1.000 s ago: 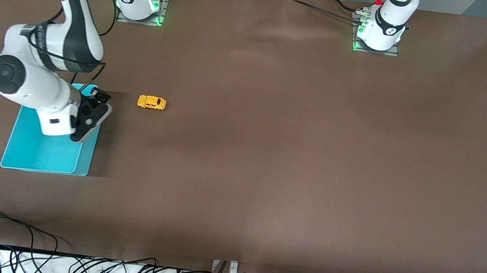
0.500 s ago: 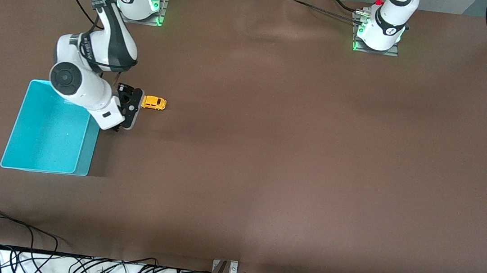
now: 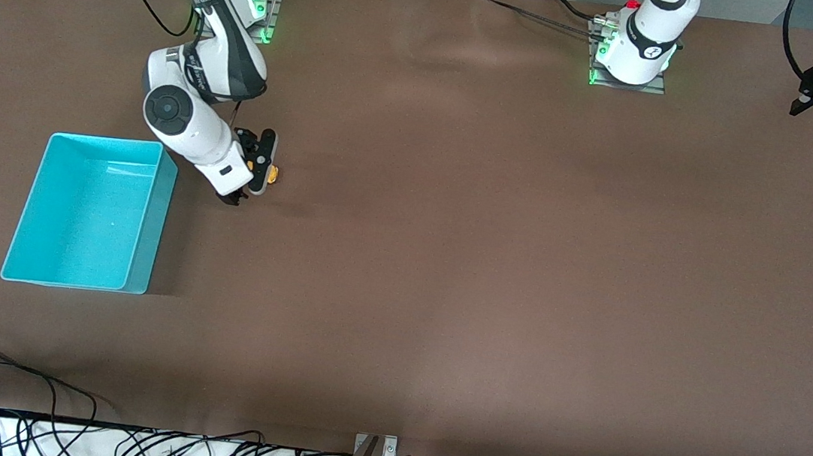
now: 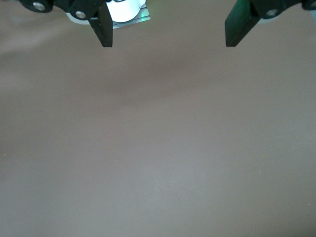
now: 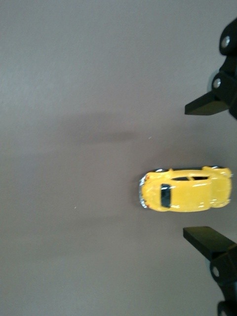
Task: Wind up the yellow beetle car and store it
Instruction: 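Reach the right gripper to the car while the left gripper retracts, then close the right gripper on the yellow car and lift it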
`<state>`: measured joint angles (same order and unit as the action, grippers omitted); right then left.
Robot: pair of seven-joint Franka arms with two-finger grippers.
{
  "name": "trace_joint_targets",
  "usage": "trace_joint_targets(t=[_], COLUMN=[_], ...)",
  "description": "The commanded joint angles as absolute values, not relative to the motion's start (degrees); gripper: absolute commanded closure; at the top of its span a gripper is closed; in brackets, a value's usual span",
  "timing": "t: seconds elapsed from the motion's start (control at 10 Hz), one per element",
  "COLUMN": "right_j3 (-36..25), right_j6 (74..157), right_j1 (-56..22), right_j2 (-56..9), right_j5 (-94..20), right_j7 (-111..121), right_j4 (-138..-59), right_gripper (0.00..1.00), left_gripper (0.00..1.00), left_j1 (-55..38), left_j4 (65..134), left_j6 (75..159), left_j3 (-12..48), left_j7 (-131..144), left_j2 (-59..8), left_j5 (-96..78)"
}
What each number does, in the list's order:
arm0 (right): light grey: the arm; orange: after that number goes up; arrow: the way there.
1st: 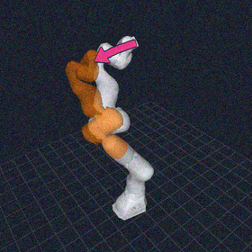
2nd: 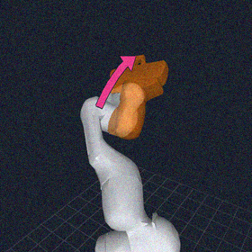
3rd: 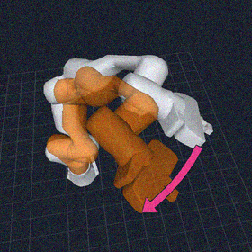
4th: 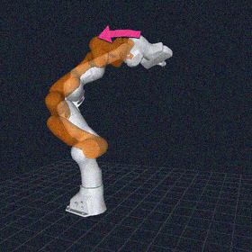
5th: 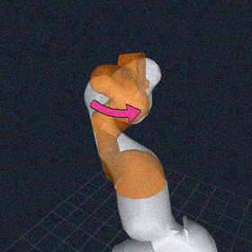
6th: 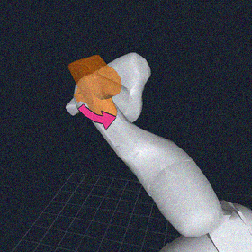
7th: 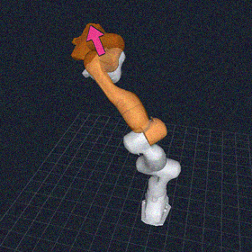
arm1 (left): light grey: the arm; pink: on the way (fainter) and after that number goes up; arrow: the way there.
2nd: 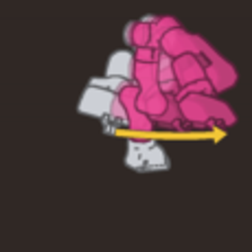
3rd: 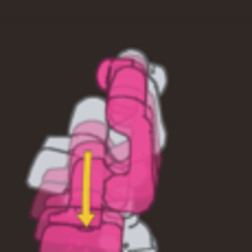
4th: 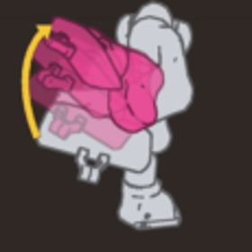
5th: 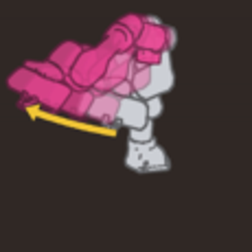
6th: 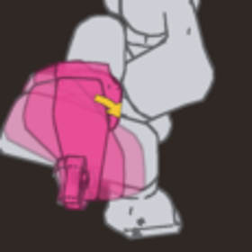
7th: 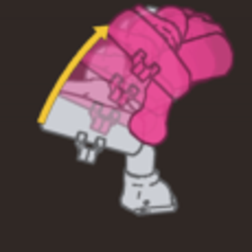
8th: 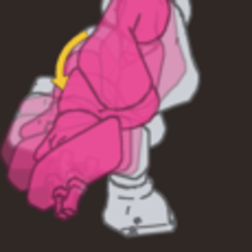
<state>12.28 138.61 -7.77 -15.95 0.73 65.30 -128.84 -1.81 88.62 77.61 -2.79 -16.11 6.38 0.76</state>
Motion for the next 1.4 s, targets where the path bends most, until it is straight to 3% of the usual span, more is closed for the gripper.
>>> trace_joint_targets(t=[0.0, 0.9, 1.0, 1.1, 1.2, 1.3], right_j3=[12.6, 12.1, 12.1, 12.1, 12.1, 12.1], right_j6=[146.3, 149.8, 150.2, 150.2, 150.1, 149.9], right_j1=[-7.4, -7.3, -7.3, -7.3, -7.3, -7.2], right_j2=[-14.2, -17.5, -17.7, -17.7, -17.6, -17.2], right_j5=[0.3, 4.7, 4.7, 4.8, 5.2, 5.2], right_j7=[66.1, 66.7, 66.7, 66.8, 66.7, 66.7], right_j4=[-135.9, -137.2, -137.3, -137.3, -137.3, -137.3], right_gripper=[0.00, 0.00, 0.11, 0.45, 0.87, 1.00], left_gripper=[0.00, 0.00, 0.00, 0.00, 0.00, 0.00], left_j1=[-2.6, -3.0, -3.1, -2.8, -2.6, -2.3], left_j4=[84.6, 82.3, 82.3, 82.8, 84.5, 86.2], left_j6=[75.5, 75.9, 75.9, 76.1, 76.2, 77.2], left_j3=[-3.3, -3.3, -3.3, -3.3, -3.2, -3.2], left_j7=[-14.2, -14.1, -14.5, -14.1, -12.2, -10.9], left_j2=[4.3, 0.3, -0.1, 0.3, 1.7, 2.8], left_j5=[-0.4, -1.5, -1.5, -3.3, -4.1, -4.1])
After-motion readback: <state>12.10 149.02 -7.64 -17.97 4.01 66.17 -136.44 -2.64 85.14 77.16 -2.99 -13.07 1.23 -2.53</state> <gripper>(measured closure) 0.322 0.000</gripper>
